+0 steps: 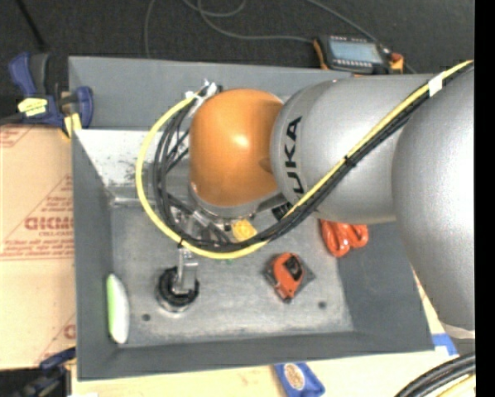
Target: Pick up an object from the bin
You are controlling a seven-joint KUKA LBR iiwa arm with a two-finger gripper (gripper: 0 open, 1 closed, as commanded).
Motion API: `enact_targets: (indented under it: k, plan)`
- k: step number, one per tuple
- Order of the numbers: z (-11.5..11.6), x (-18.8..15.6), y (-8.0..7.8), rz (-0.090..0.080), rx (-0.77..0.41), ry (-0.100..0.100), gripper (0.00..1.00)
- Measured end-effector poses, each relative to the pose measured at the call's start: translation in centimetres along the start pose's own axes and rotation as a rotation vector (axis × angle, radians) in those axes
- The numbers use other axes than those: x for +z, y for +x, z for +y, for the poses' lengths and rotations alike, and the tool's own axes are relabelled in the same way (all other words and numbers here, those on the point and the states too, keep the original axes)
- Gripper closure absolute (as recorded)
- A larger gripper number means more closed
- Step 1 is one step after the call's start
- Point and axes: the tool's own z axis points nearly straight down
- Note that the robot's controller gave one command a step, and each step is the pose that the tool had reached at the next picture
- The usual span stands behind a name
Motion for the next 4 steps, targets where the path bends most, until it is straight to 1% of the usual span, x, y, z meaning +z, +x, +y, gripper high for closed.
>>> enact_targets:
  k: [1,2,3,4]
  plan:
    - [-0.1,-0.5,-0.1,-0.007,0.004,-0.002,0.0]
    - [-1.1,3.1,-1.5,-0.013,-0.075,-0.001,0.0]
    - [-1.4,7.0,-2.3,-0.008,-0.308,0.002,0.0]
    - [-2.2,10.2,-1.4,-0.009,-0.411,0.002,0.0]
